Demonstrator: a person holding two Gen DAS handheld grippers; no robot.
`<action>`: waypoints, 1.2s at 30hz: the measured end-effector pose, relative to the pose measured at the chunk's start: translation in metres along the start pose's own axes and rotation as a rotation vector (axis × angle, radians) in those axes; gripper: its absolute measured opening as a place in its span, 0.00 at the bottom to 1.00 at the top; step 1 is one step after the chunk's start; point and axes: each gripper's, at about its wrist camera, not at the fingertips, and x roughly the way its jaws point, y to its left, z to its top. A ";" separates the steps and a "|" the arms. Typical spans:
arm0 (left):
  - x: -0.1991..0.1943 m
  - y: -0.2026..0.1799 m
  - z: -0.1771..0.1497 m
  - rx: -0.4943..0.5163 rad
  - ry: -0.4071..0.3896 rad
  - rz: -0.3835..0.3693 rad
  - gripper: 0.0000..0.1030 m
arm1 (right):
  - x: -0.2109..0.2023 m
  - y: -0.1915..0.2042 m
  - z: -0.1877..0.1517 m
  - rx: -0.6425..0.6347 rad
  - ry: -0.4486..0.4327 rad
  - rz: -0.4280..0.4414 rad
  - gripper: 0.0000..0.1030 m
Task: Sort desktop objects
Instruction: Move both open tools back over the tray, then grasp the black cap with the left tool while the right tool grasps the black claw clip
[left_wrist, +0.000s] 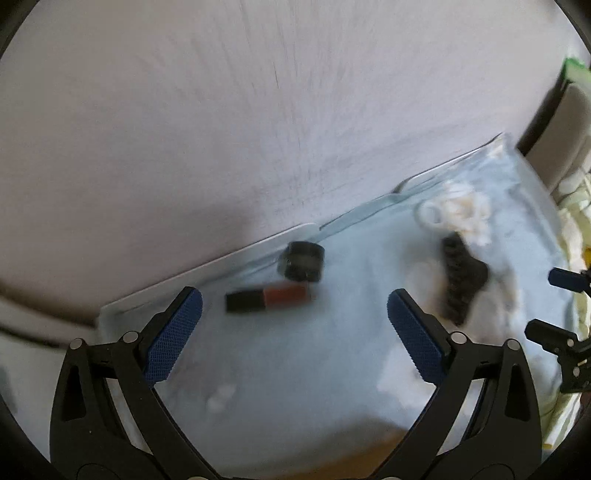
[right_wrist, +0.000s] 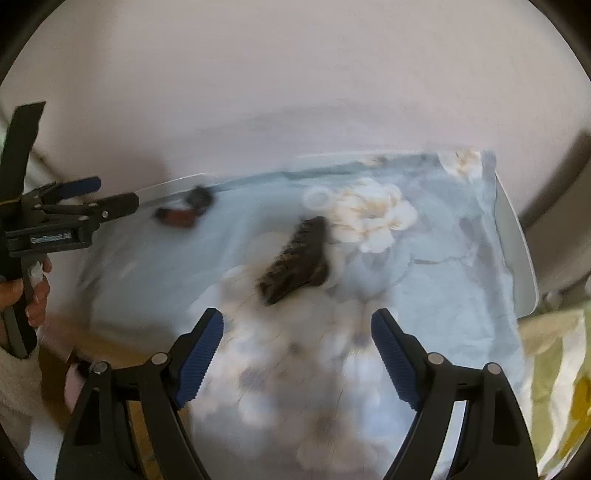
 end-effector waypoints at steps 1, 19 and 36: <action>0.010 0.001 0.002 -0.001 0.010 -0.007 0.95 | 0.006 -0.002 0.001 0.011 0.001 -0.011 0.77; 0.091 -0.016 0.008 0.023 0.108 -0.028 0.71 | 0.068 0.003 0.015 0.026 -0.038 -0.088 0.77; 0.087 -0.009 0.004 -0.008 0.086 -0.095 0.32 | 0.075 -0.004 0.016 0.001 -0.054 -0.074 0.54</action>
